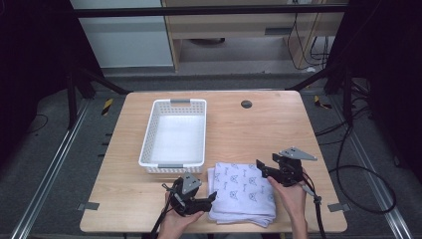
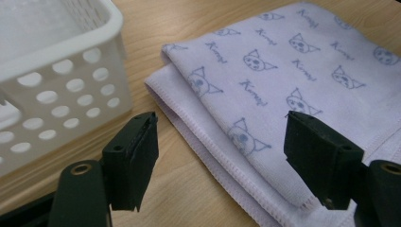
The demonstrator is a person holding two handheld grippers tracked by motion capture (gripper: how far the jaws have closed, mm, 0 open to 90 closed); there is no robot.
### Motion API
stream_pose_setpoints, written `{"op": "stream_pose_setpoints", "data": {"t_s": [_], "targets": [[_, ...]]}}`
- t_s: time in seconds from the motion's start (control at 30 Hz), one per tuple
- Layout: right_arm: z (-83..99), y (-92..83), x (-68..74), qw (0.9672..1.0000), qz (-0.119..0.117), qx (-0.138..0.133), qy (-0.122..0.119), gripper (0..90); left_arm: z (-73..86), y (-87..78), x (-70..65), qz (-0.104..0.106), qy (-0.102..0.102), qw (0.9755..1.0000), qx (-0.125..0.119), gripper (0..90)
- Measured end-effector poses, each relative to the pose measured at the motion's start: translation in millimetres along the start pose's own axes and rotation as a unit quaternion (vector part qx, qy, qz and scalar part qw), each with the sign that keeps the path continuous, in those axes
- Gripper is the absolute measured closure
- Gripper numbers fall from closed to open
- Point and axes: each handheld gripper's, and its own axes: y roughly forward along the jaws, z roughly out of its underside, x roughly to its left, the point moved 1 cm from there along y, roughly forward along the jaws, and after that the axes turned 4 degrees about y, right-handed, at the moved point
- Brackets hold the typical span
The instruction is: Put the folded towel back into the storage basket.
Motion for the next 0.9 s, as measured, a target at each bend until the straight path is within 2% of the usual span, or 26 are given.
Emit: {"op": "stream_pose_setpoints", "data": {"t_s": [0.47,0.7,0.9], "targets": [[16.6,7.6,-4.7,0.9997,0.006,0.023,0.006,31.2,8.1,15.4,-11.0,0.011,0.006,0.9997,0.024,24.4],[29.2,14.6,-8.1,0.9985,0.021,0.05,0.007,32.5,12.4,23.1,-16.1,0.022,0.006,0.9991,0.036,23.0],[34.3,17.6,-8.4,0.9976,0.024,0.064,0.008,33.6,14.7,27.0,-18.3,0.023,0.003,0.9989,0.042,23.0]]}}
